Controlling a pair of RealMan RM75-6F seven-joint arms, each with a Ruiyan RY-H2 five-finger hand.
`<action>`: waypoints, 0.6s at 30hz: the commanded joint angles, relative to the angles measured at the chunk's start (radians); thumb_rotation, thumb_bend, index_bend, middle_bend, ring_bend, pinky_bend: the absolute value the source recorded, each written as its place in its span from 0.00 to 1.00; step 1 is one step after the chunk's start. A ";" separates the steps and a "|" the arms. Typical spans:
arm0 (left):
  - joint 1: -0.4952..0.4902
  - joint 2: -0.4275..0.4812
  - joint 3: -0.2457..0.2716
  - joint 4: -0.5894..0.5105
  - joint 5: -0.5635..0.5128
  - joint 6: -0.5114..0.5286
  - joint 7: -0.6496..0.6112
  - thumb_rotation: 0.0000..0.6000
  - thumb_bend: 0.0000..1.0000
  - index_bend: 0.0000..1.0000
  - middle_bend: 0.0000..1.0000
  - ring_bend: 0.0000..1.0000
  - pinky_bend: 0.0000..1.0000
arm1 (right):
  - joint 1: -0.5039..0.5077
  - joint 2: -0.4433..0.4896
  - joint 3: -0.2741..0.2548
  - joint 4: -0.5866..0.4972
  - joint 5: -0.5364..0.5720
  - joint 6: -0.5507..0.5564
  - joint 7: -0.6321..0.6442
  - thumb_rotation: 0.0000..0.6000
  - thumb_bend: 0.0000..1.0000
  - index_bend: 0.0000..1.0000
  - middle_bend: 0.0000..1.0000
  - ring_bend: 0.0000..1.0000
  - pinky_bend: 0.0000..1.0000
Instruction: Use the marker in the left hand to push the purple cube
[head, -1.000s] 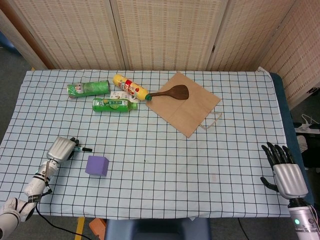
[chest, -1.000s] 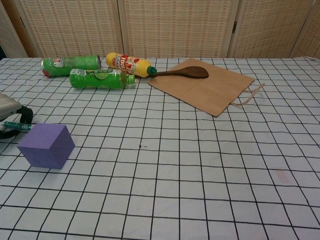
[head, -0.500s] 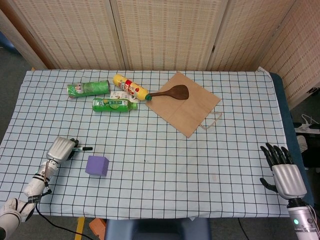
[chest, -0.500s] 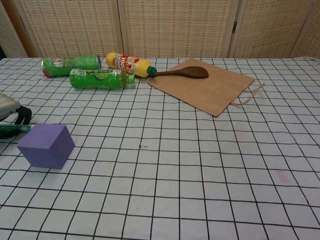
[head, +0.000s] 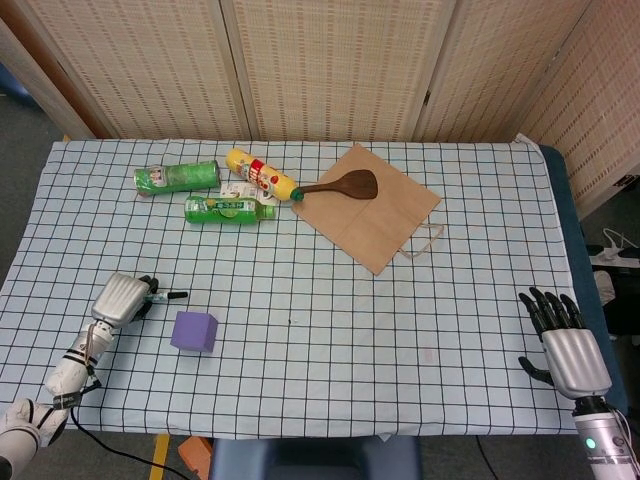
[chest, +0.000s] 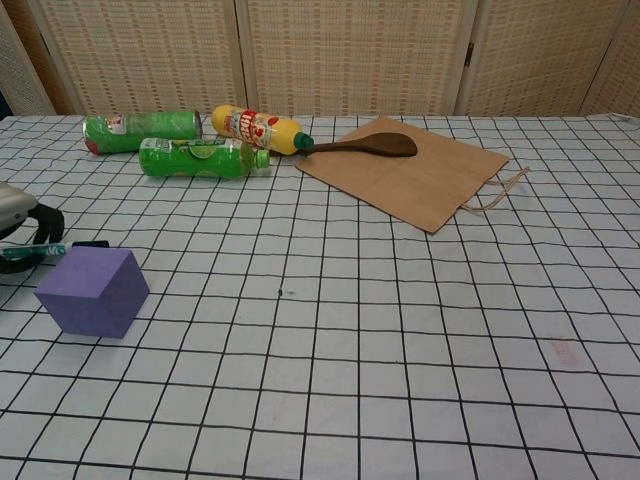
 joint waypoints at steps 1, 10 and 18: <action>0.012 -0.004 0.012 0.024 0.019 0.050 -0.036 1.00 0.60 0.76 0.76 0.79 1.00 | 0.000 0.000 -0.001 0.000 0.000 -0.001 -0.001 1.00 0.11 0.00 0.00 0.00 0.00; 0.087 0.001 0.053 0.088 0.066 0.215 -0.085 1.00 0.62 0.77 0.77 0.79 1.00 | -0.004 0.005 -0.008 -0.007 -0.014 0.007 0.003 1.00 0.11 0.00 0.00 0.00 0.00; 0.152 -0.004 0.066 0.149 0.066 0.260 -0.103 1.00 0.62 0.77 0.77 0.79 1.00 | -0.011 0.010 -0.022 -0.019 -0.044 0.022 0.006 1.00 0.11 0.00 0.00 0.00 0.00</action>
